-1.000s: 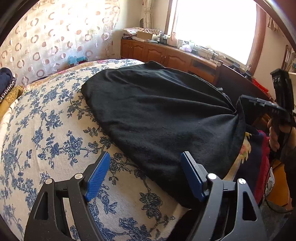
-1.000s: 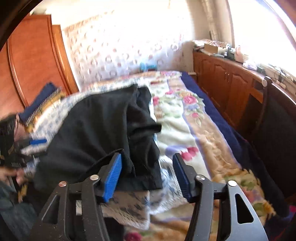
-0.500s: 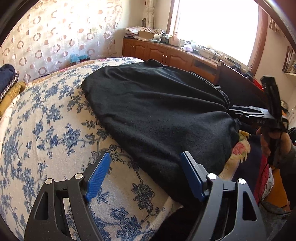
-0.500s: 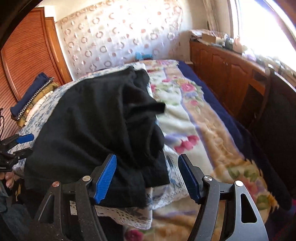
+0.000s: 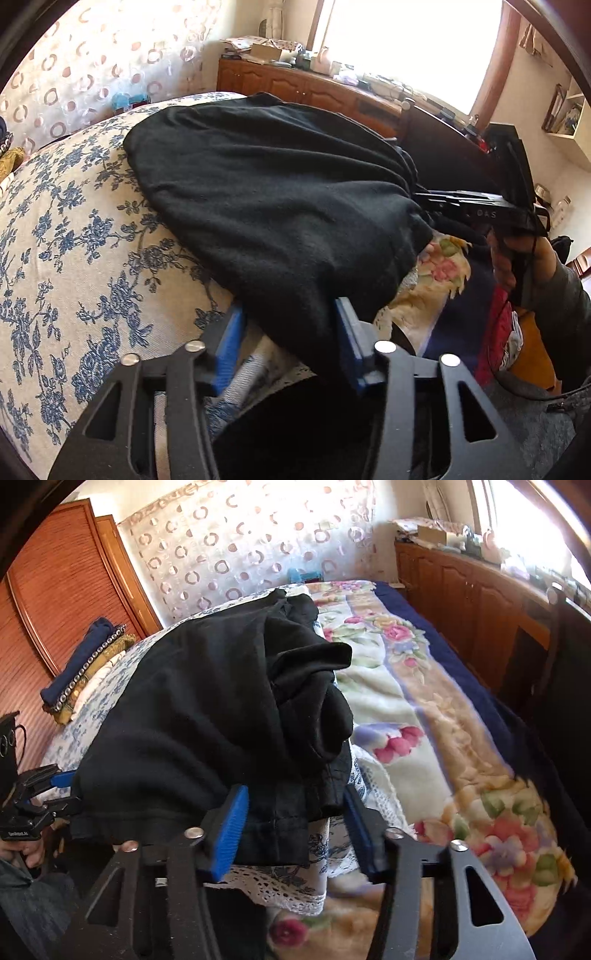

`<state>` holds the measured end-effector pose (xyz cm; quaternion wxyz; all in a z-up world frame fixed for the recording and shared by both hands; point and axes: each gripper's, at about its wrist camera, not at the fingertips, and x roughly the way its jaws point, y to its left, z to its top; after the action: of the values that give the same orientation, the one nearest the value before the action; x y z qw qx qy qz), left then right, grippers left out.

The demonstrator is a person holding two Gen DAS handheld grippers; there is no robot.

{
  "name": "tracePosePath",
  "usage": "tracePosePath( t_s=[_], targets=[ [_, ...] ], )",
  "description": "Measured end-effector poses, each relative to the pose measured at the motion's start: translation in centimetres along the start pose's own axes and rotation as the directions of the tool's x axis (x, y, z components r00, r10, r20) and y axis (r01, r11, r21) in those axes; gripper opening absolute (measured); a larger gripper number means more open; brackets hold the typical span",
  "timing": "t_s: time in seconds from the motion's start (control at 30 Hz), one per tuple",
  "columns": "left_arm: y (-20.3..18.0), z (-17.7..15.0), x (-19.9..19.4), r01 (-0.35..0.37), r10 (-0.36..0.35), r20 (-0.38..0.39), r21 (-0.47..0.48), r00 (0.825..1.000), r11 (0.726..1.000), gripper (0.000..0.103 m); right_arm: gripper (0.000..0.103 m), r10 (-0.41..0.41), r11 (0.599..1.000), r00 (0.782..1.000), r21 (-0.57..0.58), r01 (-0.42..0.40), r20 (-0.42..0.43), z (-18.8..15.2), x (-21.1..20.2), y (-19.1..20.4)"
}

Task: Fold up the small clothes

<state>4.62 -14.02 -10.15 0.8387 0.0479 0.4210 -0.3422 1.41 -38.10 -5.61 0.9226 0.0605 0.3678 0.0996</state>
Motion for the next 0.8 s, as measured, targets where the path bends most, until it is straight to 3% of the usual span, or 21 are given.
tracePosePath(
  t_s=[0.07,0.13,0.17,0.23,0.37,0.53,0.7,0.8],
  targets=[
    [-0.5,-0.1,0.0,-0.008,0.008,-0.005,0.014,1.0,1.0,0.035,0.038,-0.015,1.0,1.0,-0.018,0.015,0.008,-0.2,-0.1,0.3],
    [-0.8,-0.1,0.1,-0.017,0.018,-0.011,0.029,1.0,0.999,0.026,0.016,-0.046,0.998,0.999,-0.041,0.047,0.026,-0.4,-0.3,0.4],
    [-0.8,0.0,0.1,-0.021,0.021,-0.01,0.03,1.0,0.999,0.021,0.01,-0.036,0.998,0.999,-0.05,0.037,0.032,-0.4,-0.2,0.5],
    [-1.0,0.2,-0.1,-0.022,0.022,-0.002,0.035,1.0,0.999,0.01,0.007,-0.025,0.998,0.999,-0.056,0.028,0.048,-0.3,-0.5,0.6],
    [-0.9,2.0,-2.4,0.018,-0.02,0.049,0.026,0.999,0.999,0.007,0.006,0.007,0.995,0.994,-0.1,0.003,0.106,0.4,-2.0,1.6],
    [0.0,5.6,-6.1,0.096,-0.094,0.134,-0.012,0.987,0.995,0.007,0.006,0.073,0.991,0.98,-0.128,-0.049,0.186,3.7,-5.2,1.9],
    [2.5,9.5,-7.1,0.082,-0.075,0.19,-0.031,0.979,0.996,0.007,0.006,0.128,0.983,0.965,-0.159,-0.092,0.23,7.3,-6.5,2.0],
    [5.2,12.3,-6.3,0.044,-0.03,0.2,-0.067,0.979,0.997,0.007,0.006,0.136,0.985,0.96,-0.134,-0.105,0.244,10.8,-4.9,1.5]
  ],
)
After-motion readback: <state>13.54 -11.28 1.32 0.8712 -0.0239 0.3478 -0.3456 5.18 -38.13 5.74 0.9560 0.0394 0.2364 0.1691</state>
